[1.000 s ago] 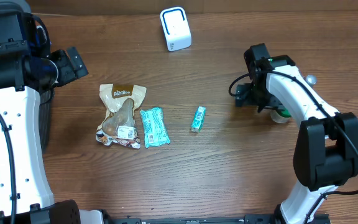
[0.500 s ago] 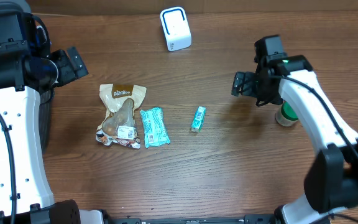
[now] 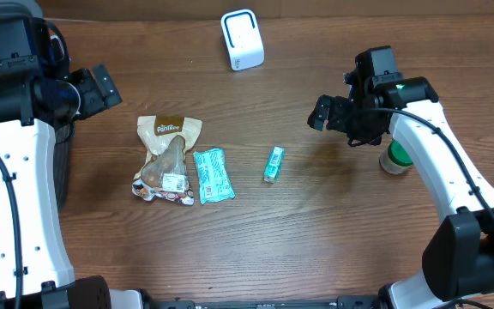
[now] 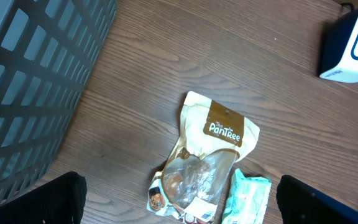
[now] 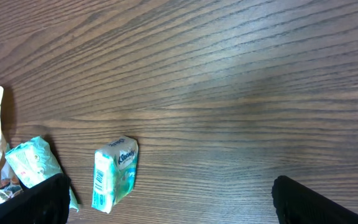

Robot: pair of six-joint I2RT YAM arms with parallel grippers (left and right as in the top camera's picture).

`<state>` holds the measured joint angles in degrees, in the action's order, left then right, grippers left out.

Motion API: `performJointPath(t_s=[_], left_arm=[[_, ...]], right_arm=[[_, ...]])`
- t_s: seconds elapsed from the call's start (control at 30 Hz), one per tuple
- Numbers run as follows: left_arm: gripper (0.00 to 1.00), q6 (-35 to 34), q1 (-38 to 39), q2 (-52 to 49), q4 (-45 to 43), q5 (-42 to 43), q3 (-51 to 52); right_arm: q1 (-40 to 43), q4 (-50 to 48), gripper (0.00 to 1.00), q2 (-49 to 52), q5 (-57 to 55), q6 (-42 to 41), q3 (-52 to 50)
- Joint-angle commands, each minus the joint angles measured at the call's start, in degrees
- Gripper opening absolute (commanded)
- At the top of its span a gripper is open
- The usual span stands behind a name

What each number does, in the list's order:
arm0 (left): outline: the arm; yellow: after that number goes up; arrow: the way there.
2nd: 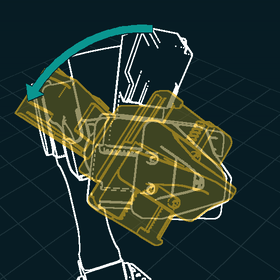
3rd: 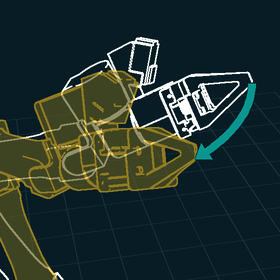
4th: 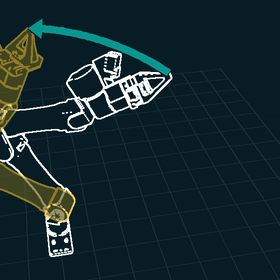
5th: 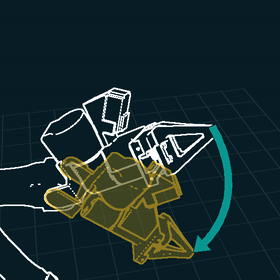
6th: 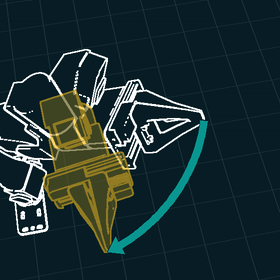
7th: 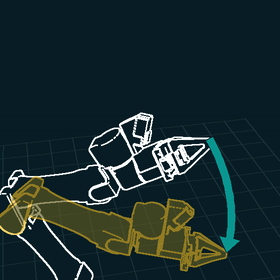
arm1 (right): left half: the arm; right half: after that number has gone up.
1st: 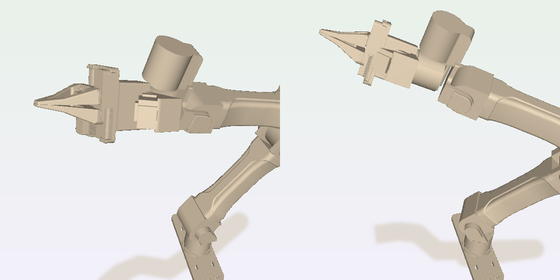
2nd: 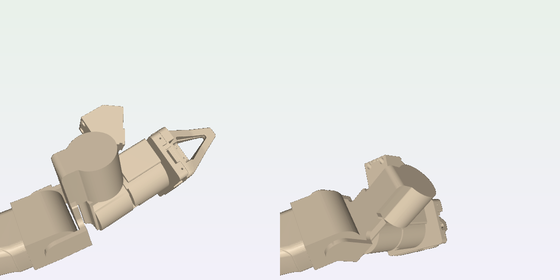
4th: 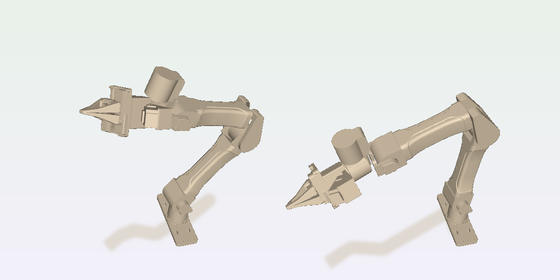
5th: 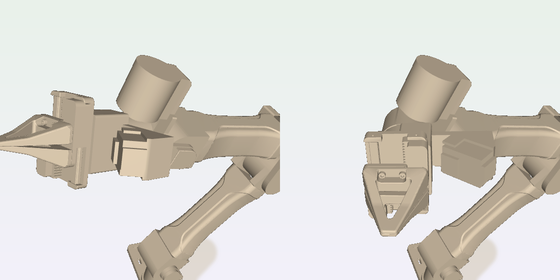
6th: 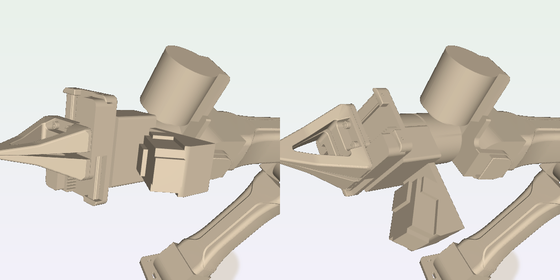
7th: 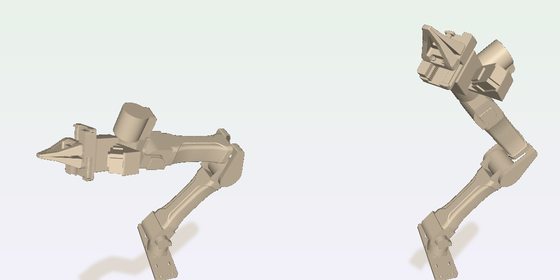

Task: Scan the item barcode
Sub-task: 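Raise the right gripper and move it toward the small Kleenex pack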

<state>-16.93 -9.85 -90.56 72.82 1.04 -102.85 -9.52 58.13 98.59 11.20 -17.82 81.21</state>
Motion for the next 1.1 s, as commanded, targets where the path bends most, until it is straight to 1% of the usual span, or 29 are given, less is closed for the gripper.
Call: performJointPath(t_s=[0.0,0.33,0.47,0.7,0.73,0.77,0.83,0.87,0.93,1.07], left_arm=[[1.0,0.66,0.13,-0.09,0.0,0.0,-0.39],[1.0,0.66,0.13,-0.09,0.0,0.0,-0.39],[1.0,0.66,0.13,-0.09,0.0,0.02,-0.39],[1.0,0.66,0.13,-0.09,0.0,0.0,-0.39],[1.0,0.66,0.13,-0.09,0.02,0.02,-0.39],[1.0,0.66,0.13,-0.09,0.0,0.0,-0.39],[1.0,0.66,0.13,-0.09,0.0,0.0,-0.39],[1.0,0.66,0.13,-0.09,0.0,0.02,-0.39],[1.0,0.66,0.13,-0.09,0.0,0.0,-0.39],[1.0,0.66,0.13,-0.09,0.0,0.02,-0.39]], right_arm=[[-0.22,-0.2,1.0,-0.2,0.46,-0.17,0.26],[-0.22,-0.37,1.0,-0.2,0.46,-0.15,0.26],[-0.22,-4.15,1.0,-0.2,0.46,-0.17,0.26],[-0.22,-5.25,1.0,-0.2,0.5,-0.2,0.26],[-0.22,-5.38,0.95,-0.2,0.5,-0.24,0.26],[-0.33,-4.85,0.75,-0.2,0.48,-0.52,0.26],[-0.57,-3.54,0.5,-0.2,0.5,-2.78,0.15],[-0.76,-2.91,0.4,-0.17,0.5,-4.26,0.09],[-1.84,-2.19,0.28,-0.15,0.48,-4.94,-0.15],[-4.9,0.2,0.26,-0.11,0.44,-4.94,-0.26]])
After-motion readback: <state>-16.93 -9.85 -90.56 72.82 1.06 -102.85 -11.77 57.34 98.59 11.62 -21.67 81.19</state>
